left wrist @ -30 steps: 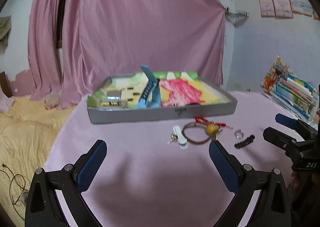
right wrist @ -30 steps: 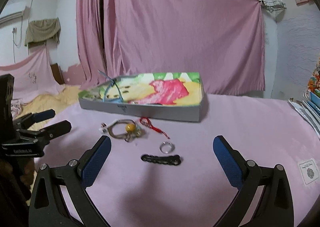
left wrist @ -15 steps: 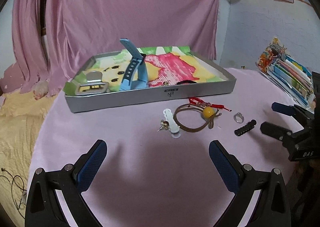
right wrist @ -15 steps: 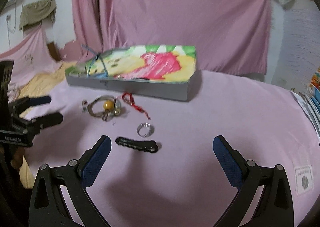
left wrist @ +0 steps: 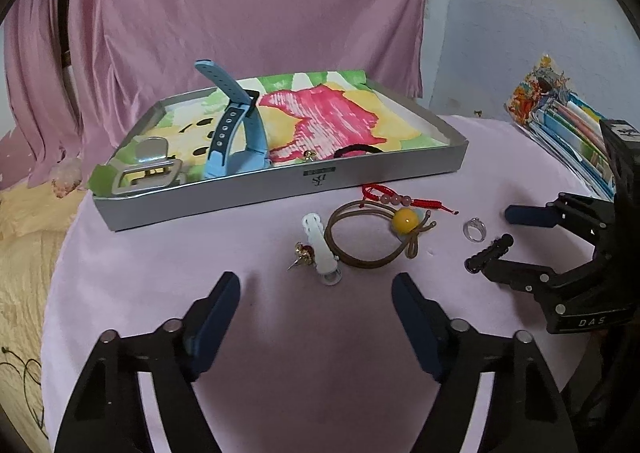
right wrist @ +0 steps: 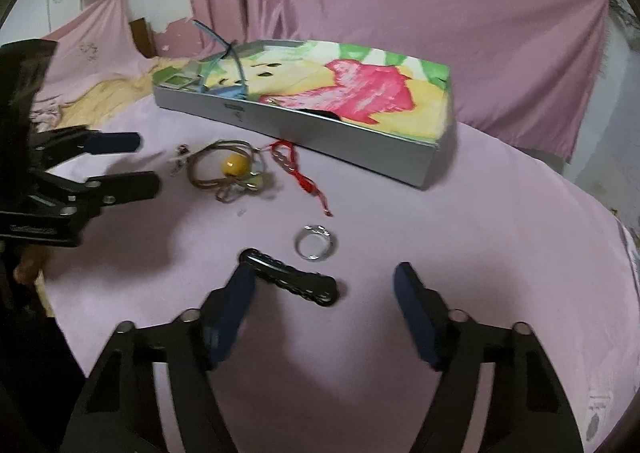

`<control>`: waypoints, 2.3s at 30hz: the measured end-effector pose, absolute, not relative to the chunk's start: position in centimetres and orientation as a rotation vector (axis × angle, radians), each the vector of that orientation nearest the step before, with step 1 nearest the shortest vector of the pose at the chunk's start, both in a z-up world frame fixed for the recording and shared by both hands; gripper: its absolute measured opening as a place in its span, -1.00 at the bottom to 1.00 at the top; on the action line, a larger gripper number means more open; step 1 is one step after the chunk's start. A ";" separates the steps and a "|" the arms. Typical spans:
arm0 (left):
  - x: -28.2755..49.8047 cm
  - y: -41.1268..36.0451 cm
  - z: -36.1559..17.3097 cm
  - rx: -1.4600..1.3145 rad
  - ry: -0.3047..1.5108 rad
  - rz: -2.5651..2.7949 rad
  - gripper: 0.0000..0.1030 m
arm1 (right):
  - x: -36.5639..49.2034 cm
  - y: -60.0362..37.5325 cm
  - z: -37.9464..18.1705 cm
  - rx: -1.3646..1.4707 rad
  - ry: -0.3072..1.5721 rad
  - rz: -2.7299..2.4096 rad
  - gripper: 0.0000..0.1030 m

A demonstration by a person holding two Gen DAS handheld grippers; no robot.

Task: Organize jewelry
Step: 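Grasp the black beaded bracelet with the right tool while the left tool grasps the white clip, then carry the bracelet and clip into the Pooh tray and open both tools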

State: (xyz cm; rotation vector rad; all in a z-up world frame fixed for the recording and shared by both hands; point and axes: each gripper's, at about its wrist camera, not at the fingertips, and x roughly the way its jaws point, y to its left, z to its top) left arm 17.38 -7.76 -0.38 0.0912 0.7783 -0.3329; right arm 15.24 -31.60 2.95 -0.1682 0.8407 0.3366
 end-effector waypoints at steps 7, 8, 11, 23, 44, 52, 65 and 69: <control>18.4 -8.5 -0.9 0.090 0.816 -0.356 0.00 | 14.2 -31.4 2.9 -0.140 0.823 0.377 -0.36; 18.5 -8.5 -1.0 0.092 0.821 -0.359 -0.10 | 14.1 -31.5 3.0 -0.138 0.822 0.378 -0.38; 18.7 -8.8 -1.1 0.095 0.829 -0.368 -0.16 | 13.9 -31.3 2.9 -0.129 0.819 0.380 -0.50; 19.6 -8.5 -1.1 0.059 0.828 -0.344 -0.66 | 15.9 -30.1 2.8 -0.034 0.821 0.349 -0.70; 16.3 -7.5 -0.3 0.016 0.736 -0.425 -0.72 | 14.0 -31.3 2.9 0.037 0.777 0.287 -0.72; 15.6 -6.7 0.8 -0.012 0.674 -0.414 -0.72 | 13.3 -32.1 4.1 0.050 0.730 0.261 -0.72; 19.3 -6.7 3.5 -0.015 0.595 -0.370 -0.72 | 16.9 -32.8 6.9 0.066 0.638 0.258 -0.72; 21.7 -7.0 3.6 -0.039 0.615 -0.370 -0.72 | 19.9 -32.1 7.4 0.062 0.629 0.270 -0.72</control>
